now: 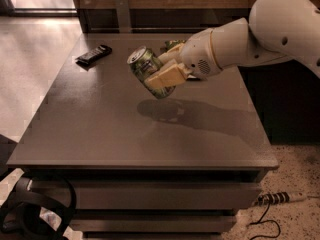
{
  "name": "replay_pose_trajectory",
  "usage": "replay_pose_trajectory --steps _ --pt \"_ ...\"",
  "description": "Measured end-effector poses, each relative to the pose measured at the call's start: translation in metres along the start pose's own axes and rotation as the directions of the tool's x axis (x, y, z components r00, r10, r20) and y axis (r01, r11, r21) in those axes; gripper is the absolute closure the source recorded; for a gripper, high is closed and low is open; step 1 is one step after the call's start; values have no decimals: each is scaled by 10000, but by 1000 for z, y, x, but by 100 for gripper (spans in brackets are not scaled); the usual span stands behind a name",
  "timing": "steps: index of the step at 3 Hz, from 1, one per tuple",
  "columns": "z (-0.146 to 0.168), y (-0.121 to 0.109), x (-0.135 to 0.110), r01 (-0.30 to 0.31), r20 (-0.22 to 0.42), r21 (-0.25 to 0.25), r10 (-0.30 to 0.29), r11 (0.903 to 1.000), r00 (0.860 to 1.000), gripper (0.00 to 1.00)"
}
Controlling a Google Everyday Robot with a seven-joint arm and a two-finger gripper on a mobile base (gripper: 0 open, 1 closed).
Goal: Place green can upright
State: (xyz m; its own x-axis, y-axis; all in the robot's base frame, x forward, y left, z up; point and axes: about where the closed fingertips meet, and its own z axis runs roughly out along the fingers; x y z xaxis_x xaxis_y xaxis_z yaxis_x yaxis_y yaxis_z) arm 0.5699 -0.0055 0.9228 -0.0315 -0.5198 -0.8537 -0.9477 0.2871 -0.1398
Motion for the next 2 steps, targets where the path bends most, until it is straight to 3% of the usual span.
replay_pose_trajectory --steps 2 --pt "20 20 2 177 1748 -162 -146 9997 9845 100"
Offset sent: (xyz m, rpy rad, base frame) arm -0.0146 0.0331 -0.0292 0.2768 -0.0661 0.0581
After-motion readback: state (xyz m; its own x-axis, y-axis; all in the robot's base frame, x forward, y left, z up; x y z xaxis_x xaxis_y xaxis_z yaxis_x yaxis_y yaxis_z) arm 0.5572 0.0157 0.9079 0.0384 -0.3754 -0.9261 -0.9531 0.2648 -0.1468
